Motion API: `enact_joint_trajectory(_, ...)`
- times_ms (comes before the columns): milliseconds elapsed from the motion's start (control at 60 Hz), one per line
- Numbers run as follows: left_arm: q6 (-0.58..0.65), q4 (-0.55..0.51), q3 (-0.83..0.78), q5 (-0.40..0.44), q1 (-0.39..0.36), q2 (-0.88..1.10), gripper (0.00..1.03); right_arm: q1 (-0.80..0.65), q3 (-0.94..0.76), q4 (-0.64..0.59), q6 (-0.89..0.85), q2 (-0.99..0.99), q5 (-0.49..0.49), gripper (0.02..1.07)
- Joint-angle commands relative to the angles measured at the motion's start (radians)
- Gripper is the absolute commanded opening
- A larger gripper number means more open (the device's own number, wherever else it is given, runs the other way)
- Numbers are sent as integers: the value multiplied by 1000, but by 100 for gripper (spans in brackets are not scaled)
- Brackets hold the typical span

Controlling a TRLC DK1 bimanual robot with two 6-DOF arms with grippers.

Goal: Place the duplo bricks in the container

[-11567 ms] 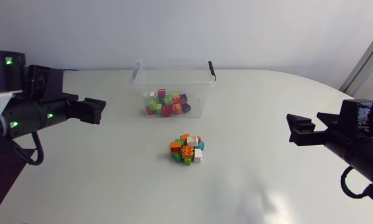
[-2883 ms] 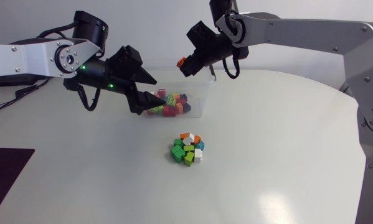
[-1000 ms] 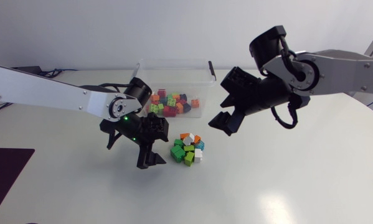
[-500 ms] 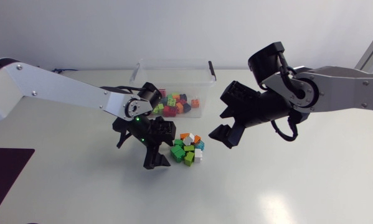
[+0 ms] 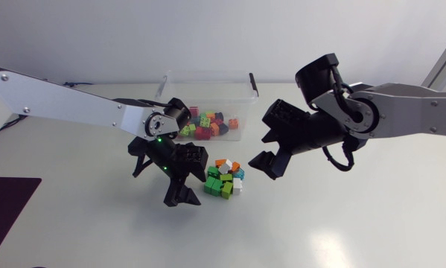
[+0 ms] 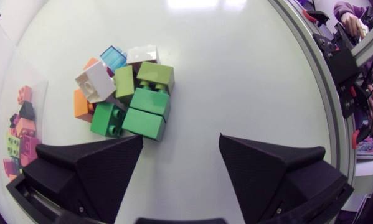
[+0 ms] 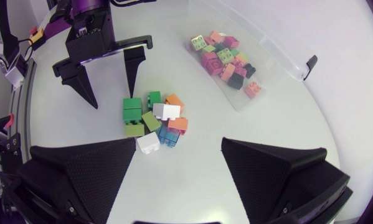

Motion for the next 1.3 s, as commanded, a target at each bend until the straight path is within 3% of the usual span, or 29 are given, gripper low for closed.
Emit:
enact_joint_trajectory(0, 16, -2, 11, 8, -20, 8, 84, 8, -30, 6, -12, -20, -5, 102)
enact_joint_trajectory(233, 25, -43, 14, 8, -23, -25, 84, 6, -43, 8, -15, -27, -5, 102)
enact_joint_trajectory(500, -42, 83, 28, 7, -35, 9, 85, 15, -45, 16, -17, -27, -5, 102)
enact_joint_trajectory(883, -55, 86, 65, 7, -78, 77, 84, 2, -51, 17, -26, -27, -5, 102)
enact_joint_trajectory(950, -58, 86, 68, 7, -83, 89, 76, 2, -49, 17, -26, -27, -5, 102)
enact_joint_trajectory(1100, -69, 86, 83, 7, -89, 110, 75, 2, -49, 17, -26, -27, -5, 102)
enact_joint_trajectory(1283, -87, 86, 100, 7, -98, 137, 45, 5, -51, 16, -24, -29, -2, 102)
